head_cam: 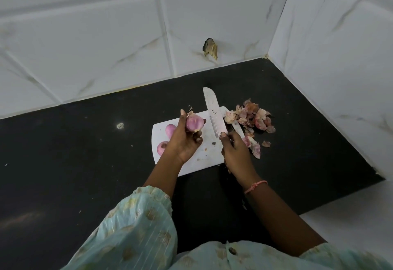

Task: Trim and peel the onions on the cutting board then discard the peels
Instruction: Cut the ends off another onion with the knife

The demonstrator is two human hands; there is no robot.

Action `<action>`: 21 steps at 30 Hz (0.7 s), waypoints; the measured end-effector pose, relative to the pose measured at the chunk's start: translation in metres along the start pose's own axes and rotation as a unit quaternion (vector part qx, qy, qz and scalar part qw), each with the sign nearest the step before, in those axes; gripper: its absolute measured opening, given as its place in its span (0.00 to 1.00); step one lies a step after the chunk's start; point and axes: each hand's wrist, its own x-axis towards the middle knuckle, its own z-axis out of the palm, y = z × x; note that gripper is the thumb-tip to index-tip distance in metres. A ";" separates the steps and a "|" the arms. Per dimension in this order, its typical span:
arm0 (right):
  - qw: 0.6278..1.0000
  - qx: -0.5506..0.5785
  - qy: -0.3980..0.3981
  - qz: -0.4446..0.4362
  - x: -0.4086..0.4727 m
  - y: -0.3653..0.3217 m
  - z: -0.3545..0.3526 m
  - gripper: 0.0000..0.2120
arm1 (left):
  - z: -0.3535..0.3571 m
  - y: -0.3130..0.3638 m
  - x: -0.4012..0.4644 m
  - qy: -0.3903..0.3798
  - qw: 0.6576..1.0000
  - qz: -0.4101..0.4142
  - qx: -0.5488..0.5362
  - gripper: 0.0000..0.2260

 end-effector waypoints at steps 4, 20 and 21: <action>0.999 -0.024 0.027 -0.012 0.001 -0.003 0.000 0.12 | 0.002 0.000 0.000 -0.001 0.998 -0.020 -0.068 0.25; 0.993 -0.119 -0.003 -0.006 -0.001 -0.007 -0.001 0.05 | -0.026 -0.031 0.032 0.071 0.714 0.373 0.588 0.16; 0.992 -0.129 -0.003 -0.008 -0.002 -0.007 -0.002 0.05 | -0.029 -0.030 0.030 0.074 0.727 0.354 0.584 0.18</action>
